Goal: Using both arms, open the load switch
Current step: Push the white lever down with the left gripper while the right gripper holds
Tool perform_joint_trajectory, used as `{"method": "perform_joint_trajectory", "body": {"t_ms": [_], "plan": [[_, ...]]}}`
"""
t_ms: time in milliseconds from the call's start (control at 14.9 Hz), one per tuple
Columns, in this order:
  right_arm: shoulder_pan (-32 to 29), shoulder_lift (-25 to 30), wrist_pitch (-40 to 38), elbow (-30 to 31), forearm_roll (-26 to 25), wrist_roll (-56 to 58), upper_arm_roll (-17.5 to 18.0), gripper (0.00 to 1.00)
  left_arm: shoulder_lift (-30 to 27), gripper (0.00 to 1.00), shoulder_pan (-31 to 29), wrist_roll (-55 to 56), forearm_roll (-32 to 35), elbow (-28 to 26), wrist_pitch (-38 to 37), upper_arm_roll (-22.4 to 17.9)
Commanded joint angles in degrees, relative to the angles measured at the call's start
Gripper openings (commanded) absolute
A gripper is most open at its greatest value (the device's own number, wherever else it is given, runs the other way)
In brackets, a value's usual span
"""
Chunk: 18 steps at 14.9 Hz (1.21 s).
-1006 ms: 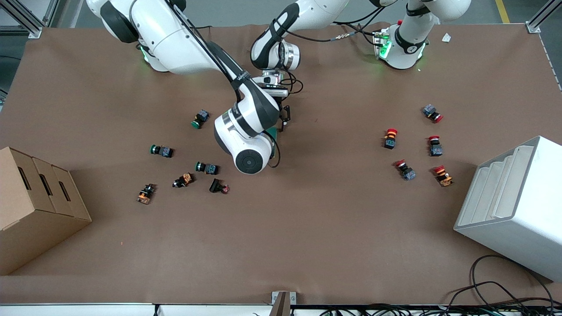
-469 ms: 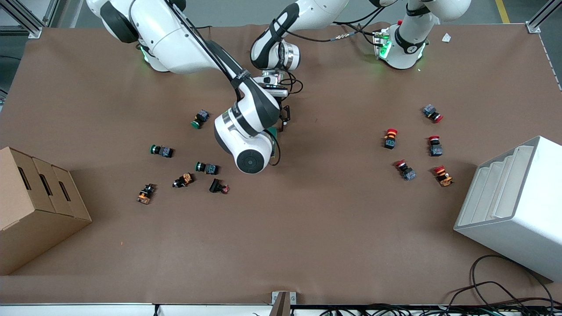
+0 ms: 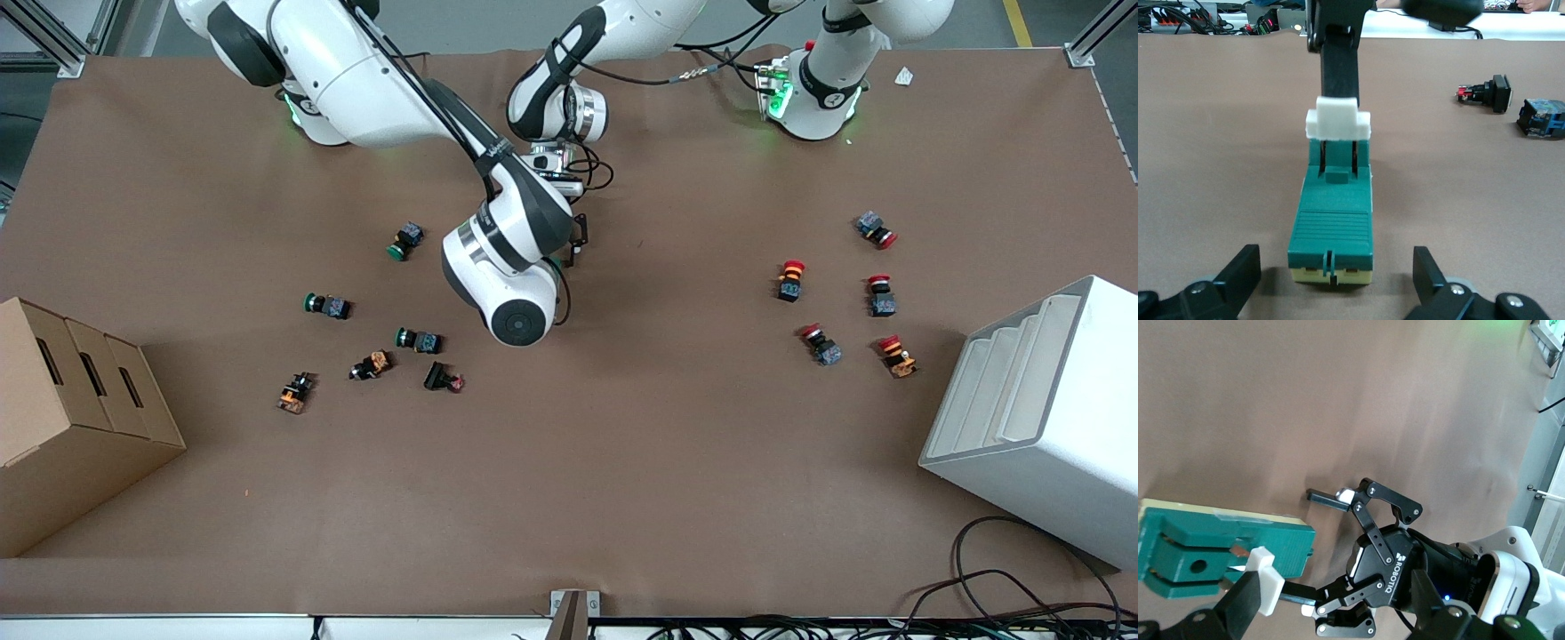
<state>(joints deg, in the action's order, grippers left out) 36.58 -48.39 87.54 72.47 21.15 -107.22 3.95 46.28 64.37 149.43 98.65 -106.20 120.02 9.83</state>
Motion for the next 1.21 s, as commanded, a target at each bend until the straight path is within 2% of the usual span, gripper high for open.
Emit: {"method": "perform_joint_trajectory", "body": {"t_ms": [0, 335, 1140], "plan": [[0.86, 0.41, 0.79, 1.71, 0.39, -0.71, 0.1, 1.0, 0.92, 1.0, 0.14, 0.6, 0.22, 1.17, -0.84, 0.01], [1.91, 0.4, 3.6, 3.73, 0.21, -0.79, 0.1, 1.0, 0.92, 1.0, 0.14, 0.6, 0.14, 1.17, -0.84, -0.08], [2.01, 0.75, 2.82, 3.91, -0.05, -0.79, 0.01, 1.0, 1.18, 1.0, 0.58, 0.34, 0.57, 0.73, -2.86, -0.08]]}}
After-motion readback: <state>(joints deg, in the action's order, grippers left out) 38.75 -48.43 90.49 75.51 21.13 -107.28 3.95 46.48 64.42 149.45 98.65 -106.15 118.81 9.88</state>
